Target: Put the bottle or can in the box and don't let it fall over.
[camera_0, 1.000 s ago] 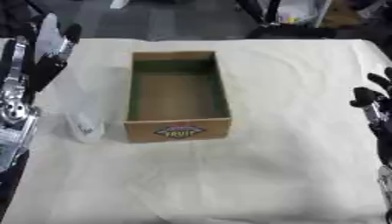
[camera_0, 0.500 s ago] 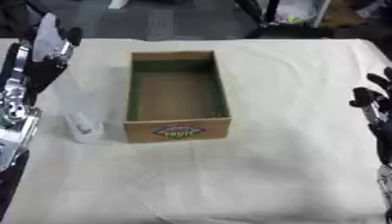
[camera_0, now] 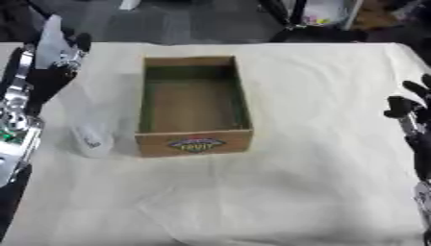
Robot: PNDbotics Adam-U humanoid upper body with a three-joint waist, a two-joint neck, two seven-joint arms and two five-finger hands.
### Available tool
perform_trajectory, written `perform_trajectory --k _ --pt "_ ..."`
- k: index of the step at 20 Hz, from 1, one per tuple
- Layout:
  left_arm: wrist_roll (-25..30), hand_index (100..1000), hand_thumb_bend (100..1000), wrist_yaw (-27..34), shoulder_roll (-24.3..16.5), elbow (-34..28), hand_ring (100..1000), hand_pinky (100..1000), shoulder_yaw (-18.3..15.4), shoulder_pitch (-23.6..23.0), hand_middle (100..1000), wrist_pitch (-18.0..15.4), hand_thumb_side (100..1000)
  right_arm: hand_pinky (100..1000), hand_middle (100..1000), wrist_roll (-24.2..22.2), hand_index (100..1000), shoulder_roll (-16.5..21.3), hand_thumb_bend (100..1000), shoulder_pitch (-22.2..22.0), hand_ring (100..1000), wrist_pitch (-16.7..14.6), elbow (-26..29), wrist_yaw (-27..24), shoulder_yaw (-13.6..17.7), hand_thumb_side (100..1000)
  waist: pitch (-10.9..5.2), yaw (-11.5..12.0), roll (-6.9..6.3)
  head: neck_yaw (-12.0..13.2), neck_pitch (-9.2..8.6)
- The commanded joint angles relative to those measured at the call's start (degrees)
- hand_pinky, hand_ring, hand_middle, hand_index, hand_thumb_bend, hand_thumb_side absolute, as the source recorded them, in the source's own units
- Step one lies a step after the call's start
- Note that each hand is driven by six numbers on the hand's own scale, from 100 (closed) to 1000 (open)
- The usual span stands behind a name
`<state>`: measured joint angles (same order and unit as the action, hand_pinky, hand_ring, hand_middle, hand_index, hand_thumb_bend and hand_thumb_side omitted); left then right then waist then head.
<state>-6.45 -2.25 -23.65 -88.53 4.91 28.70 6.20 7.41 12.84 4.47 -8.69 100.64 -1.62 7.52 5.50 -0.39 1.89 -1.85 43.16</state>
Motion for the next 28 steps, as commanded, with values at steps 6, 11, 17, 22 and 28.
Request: perform_trajectory --k 6,11,17,22,28 --pt "-1.20 602 100 0.91 -1.32 -0.74 514 657 -0.72 0.97 371 -0.68 275 675 860 -0.18 1000 0.76 629 0.24 766 -0.01 0.63 -0.28 0.18 568 -0.82 0.15 0.06 -0.16 -0.42" --pt "-2.64 474 100 1.93 -1.31 -1.42 391 588 -1.01 1.10 223 -1.15 146 675 858 -0.19 1000 0.76 628 0.23 765 0.01 0.61 -0.28 0.17 569 -0.91 0.31 0.13 -0.22 -0.48" --pt "-3.76 472 100 3.24 -1.51 -2.84 388 587 -1.00 1.43 221 -1.42 144 675 857 -0.26 1000 0.76 627 0.25 765 0.02 0.58 -0.25 0.14 570 -1.03 0.40 0.17 -0.24 -0.52" --pt "-4.16 473 100 4.66 -1.96 -4.96 389 588 -1.28 2.36 223 -1.37 143 675 857 -0.23 1000 0.76 628 0.20 765 0.02 0.56 -0.20 0.19 569 -1.15 0.37 0.18 -0.27 -0.47" --pt "-4.59 473 100 7.83 -2.93 -7.92 390 592 -1.83 6.03 227 -1.40 145 675 858 -0.20 1000 0.72 628 0.08 765 0.04 0.54 -0.13 0.20 570 -1.38 0.27 0.13 -0.34 -0.29"
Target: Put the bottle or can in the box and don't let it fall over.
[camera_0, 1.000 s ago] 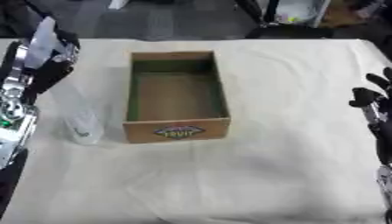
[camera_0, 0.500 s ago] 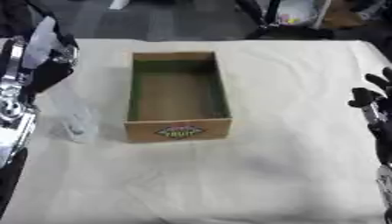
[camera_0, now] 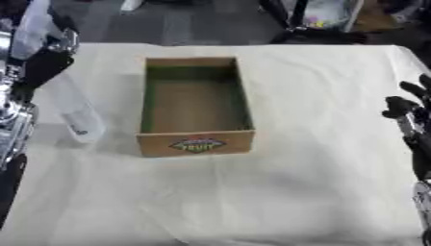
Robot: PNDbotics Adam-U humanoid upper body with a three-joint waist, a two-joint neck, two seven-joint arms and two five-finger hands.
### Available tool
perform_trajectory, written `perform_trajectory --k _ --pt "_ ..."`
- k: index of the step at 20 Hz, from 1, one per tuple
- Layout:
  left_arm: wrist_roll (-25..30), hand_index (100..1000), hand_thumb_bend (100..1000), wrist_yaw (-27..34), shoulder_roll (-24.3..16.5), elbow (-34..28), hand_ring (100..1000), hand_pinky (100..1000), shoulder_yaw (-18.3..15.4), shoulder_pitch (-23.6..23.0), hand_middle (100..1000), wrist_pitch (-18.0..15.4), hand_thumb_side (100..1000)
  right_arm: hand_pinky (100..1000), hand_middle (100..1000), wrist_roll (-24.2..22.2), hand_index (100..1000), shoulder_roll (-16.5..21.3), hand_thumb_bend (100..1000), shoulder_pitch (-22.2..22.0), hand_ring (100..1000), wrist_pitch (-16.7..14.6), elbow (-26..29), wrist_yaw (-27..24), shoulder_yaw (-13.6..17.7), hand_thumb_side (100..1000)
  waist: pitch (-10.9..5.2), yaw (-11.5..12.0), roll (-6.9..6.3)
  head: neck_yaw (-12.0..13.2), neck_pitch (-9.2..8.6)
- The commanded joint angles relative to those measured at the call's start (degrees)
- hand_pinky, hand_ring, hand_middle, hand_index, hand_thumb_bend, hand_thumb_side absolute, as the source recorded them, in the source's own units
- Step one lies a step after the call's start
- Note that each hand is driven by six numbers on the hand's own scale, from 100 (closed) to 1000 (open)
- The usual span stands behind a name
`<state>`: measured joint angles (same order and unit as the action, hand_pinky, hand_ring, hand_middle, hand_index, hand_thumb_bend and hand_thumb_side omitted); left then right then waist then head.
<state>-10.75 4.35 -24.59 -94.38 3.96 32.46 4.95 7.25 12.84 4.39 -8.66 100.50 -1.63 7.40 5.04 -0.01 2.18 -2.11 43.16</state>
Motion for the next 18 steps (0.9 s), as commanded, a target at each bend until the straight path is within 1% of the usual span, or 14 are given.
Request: perform_trajectory --k 1,5,8,11,15,18 --pt "-0.33 473 100 1.81 -2.10 -2.28 390 592 -0.89 3.38 227 -0.18 145 675 858 -0.05 1000 0.73 628 0.13 765 0.01 0.67 -0.13 0.30 570 -0.99 -0.16 -0.18 -0.03 -0.23" --pt "0.62 474 100 4.31 -1.98 -1.94 391 595 0.23 7.89 229 -0.48 151 675 858 -0.25 1000 0.72 628 0.09 765 0.02 0.64 -0.12 0.07 570 -1.26 -0.78 -0.35 0.39 -0.09" --pt "2.41 475 100 5.50 -1.23 -0.35 392 596 2.01 10.96 229 -0.90 160 675 857 -0.45 1000 0.76 628 0.09 765 0.03 0.58 -0.16 -0.13 569 -1.32 -1.55 -0.43 0.67 -0.02" --pt "4.94 476 100 5.95 0.37 2.13 392 597 4.30 13.82 228 -1.63 167 675 858 -0.66 1000 0.77 628 0.19 764 0.02 0.54 -0.31 -0.36 569 -1.20 -2.47 -0.43 1.17 0.00" --pt "8.08 477 100 4.56 2.75 6.45 393 598 7.13 16.58 226 -2.40 176 674 858 -1.02 1000 0.73 627 0.41 764 -0.01 0.52 -0.61 -0.69 568 -0.79 -3.75 -0.42 1.75 -0.19" --pt "9.63 477 100 2.51 4.64 10.55 393 599 8.53 17.71 224 -3.08 182 674 857 -1.14 1000 0.69 627 0.58 764 -0.04 0.54 -0.84 -0.81 567 -0.44 -4.57 -0.42 1.99 -0.34"
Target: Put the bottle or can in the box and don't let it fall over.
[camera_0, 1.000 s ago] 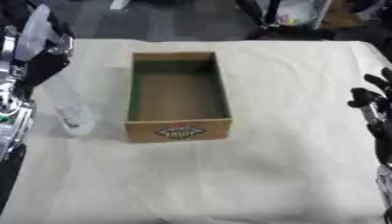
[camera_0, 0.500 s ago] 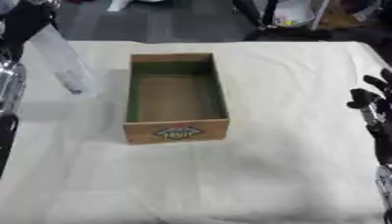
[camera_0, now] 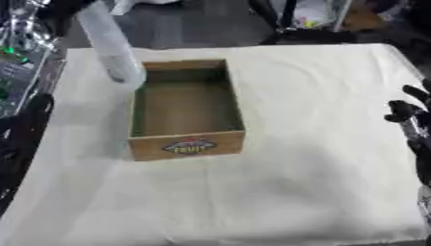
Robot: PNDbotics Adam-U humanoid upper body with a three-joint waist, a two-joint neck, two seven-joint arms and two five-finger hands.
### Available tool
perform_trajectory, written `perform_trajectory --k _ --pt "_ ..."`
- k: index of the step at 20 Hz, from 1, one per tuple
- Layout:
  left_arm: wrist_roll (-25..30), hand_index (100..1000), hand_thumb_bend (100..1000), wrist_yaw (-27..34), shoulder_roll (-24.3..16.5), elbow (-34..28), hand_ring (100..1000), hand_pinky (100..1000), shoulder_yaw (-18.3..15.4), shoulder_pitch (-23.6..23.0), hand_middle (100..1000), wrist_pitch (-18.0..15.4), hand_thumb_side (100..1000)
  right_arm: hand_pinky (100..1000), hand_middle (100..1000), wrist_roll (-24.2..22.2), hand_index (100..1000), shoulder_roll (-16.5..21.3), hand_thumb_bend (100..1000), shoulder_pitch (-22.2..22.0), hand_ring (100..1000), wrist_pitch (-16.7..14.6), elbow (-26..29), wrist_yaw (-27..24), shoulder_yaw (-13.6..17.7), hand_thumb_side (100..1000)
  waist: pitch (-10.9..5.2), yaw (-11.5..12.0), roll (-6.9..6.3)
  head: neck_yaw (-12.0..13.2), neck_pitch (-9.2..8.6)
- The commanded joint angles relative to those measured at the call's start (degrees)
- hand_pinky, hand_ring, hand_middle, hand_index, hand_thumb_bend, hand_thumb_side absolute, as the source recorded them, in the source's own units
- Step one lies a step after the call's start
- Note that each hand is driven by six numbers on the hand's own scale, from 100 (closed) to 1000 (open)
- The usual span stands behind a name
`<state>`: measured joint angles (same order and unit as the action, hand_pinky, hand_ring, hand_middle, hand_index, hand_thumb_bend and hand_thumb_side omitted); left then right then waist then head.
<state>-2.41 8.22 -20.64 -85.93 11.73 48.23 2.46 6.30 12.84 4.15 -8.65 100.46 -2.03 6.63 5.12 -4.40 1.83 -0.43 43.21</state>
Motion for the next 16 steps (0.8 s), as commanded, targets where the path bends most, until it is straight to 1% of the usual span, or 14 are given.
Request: perform_trajectory --k 1,6,8,9,11,12,13,14,15,16 --pt "1.81 477 100 -1.66 1.36 3.54 393 599 1.20 2.10 224 -0.91 182 674 857 -0.27 1000 0.68 627 0.90 764 -0.06 0.58 -0.51 -0.11 567 -0.38 -0.44 -0.08 0.44 -0.40" --pt "4.44 480 100 -2.48 4.07 9.81 396 602 2.81 1.91 224 -2.59 194 674 857 -0.49 1000 0.58 627 1.10 764 -0.10 0.62 -0.83 -0.29 566 0.17 -1.60 -0.09 0.48 -0.58" --pt "5.37 492 100 -2.67 4.78 11.39 407 608 3.39 1.51 235 -2.90 217 674 857 -0.48 1000 0.58 627 1.12 763 -0.11 0.62 -0.88 -0.26 566 0.32 -1.84 -0.06 0.47 -0.59" --pt "5.98 502 100 -2.86 4.98 11.87 418 612 3.80 1.18 246 -2.96 235 674 857 -0.47 1000 0.55 626 1.11 763 -0.11 0.61 -0.91 -0.24 566 0.37 -1.89 -0.06 0.43 -0.62" --pt "7.35 575 100 -3.56 5.08 12.22 486 633 4.46 0.40 326 -2.92 314 673 857 -0.43 1000 0.53 626 1.11 763 -0.13 0.61 -0.94 -0.19 566 0.44 -1.83 -0.07 0.27 -0.68" --pt "8.03 630 168 -3.85 5.03 12.15 536 648 4.67 0.00 388 -2.91 380 673 857 -0.42 1000 0.52 626 1.12 763 -0.13 0.62 -0.94 -0.17 566 0.46 -1.76 -0.09 0.20 -0.68" --pt "8.79 655 201 -4.16 4.86 11.90 560 656 4.88 -0.59 417 -2.94 411 673 857 -0.42 1000 0.53 626 1.14 763 -0.14 0.64 -0.93 -0.15 566 0.49 -1.64 -0.13 0.09 -0.70" --pt "9.40 661 208 -4.48 4.68 11.59 566 658 4.95 -1.12 425 -2.93 417 673 857 -0.41 1000 0.54 626 1.15 763 -0.14 0.65 -0.91 -0.14 566 0.49 -1.55 -0.16 0.02 -0.71" --pt "9.78 710 313 -5.05 4.39 11.12 627 684 4.88 -1.79 497 -2.88 511 673 856 -0.40 1000 0.55 626 1.13 763 -0.14 0.66 -0.88 -0.10 566 0.47 -1.41 -0.21 -0.11 -0.70" --pt "10.04 733 374 -5.70 4.15 10.55 663 699 4.76 -2.41 533 -2.81 574 673 856 -0.37 1000 0.55 626 1.11 763 -0.13 0.67 -0.84 -0.07 566 0.44 -1.30 -0.24 -0.21 -0.69"
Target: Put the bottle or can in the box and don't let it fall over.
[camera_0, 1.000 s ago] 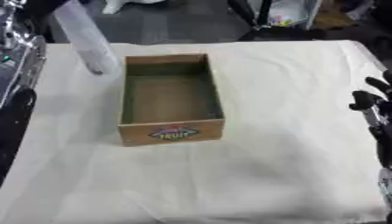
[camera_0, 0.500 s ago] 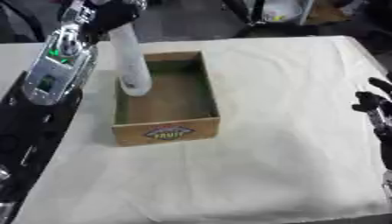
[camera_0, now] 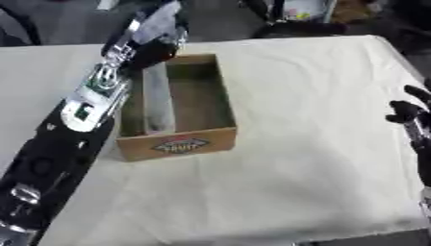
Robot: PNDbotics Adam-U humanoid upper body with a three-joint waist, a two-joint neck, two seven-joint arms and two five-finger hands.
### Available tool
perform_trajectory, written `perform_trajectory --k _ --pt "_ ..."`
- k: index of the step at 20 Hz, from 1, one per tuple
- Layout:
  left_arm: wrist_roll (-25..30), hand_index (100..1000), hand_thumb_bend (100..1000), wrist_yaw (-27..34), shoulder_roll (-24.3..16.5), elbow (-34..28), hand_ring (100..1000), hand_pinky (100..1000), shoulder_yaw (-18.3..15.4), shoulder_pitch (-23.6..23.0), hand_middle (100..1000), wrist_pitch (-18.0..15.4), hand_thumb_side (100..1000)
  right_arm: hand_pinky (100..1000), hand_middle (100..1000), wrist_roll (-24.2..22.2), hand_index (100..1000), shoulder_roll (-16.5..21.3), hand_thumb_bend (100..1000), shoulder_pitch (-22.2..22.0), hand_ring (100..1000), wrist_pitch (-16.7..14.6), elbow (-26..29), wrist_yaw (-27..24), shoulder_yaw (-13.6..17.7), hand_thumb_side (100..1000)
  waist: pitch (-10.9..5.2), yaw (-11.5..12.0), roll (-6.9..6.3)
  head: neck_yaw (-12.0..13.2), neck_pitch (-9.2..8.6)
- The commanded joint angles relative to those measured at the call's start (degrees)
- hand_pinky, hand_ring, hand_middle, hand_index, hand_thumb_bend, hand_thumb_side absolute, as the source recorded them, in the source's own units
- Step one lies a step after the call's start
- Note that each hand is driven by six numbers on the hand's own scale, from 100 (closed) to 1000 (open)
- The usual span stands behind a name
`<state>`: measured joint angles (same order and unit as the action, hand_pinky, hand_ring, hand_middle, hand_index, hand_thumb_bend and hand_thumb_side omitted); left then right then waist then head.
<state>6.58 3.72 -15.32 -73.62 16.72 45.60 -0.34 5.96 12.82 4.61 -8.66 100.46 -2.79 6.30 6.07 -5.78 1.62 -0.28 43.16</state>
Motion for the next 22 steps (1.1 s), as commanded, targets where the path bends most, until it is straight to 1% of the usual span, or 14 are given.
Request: perform_trajectory --k 1,2,3,4,7,10,13,17,19,22 --pt "1.08 768 460 -1.85 -1.49 -2.61 718 725 -0.52 -0.59 591 -0.08 643 673 856 0.02 1000 0.57 626 0.63 763 -0.12 0.67 -0.03 0.32 566 -0.54 0.20 -0.08 -0.51 -0.67" --pt "1.04 768 460 -2.43 -1.76 -3.46 718 725 -0.76 -1.27 591 -0.09 643 673 856 0.06 1000 0.57 626 0.60 763 -0.12 0.68 0.00 0.36 566 -0.58 0.27 -0.10 -0.61 -0.68" --pt "0.90 801 523 -3.20 -2.18 -4.28 770 749 -1.00 -1.93 659 0.01 690 673 855 0.11 1000 0.60 627 0.54 763 -0.10 0.67 0.04 0.41 567 -0.63 0.40 -0.12 -0.74 -0.67" --pt "0.69 819 553 -3.90 -2.59 -5.33 798 765 -1.29 -2.62 697 0.07 713 673 855 0.15 1000 0.62 626 0.51 763 -0.10 0.67 0.08 0.44 567 -0.68 0.53 -0.13 -0.78 -0.61" --pt "0.19 845 594 -5.44 -4.09 -8.87 835 789 -2.07 -4.45 750 0.46 747 673 855 0.24 1000 0.65 626 0.41 763 -0.08 0.69 0.21 0.52 568 -0.90 0.98 -0.19 -1.00 -0.58" --pt "-0.95 848 593 -5.54 -5.52 -13.29 848 800 -3.61 -6.31 760 1.11 752 673 855 0.35 1000 0.72 627 0.28 763 -0.05 0.69 0.35 0.62 568 -1.16 1.58 -0.25 -1.29 -0.47" --pt "-2.72 860 598 -4.51 -6.92 -17.84 869 813 -5.44 -7.84 790 2.28 765 673 855 0.35 1000 0.76 627 0.19 763 -0.02 0.67 0.47 0.66 569 -1.42 2.27 -0.24 -1.48 -0.53" --pt "-3.64 862 590 -3.54 -9.18 -23.10 867 814 -7.28 -9.62 795 3.31 766 673 855 0.37 1000 0.76 627 0.14 763 -0.01 0.66 0.60 0.72 570 -1.64 2.75 -0.20 -1.70 -0.59" --pt "-4.07 857 574 -3.14 -10.29 -25.46 853 804 -8.44 -11.03 780 3.30 757 673 854 0.39 1000 0.76 627 0.05 763 -0.02 0.67 0.61 0.75 571 -1.72 2.90 -0.20 -1.74 -0.54" --pt "-5.63 848 554 -2.14 -11.89 -29.13 839 796 -10.77 -14.35 767 2.47 746 673 853 0.51 1000 0.85 627 -0.06 762 -0.04 0.74 0.63 0.89 571 -1.81 3.31 -0.22 -1.75 -0.46"
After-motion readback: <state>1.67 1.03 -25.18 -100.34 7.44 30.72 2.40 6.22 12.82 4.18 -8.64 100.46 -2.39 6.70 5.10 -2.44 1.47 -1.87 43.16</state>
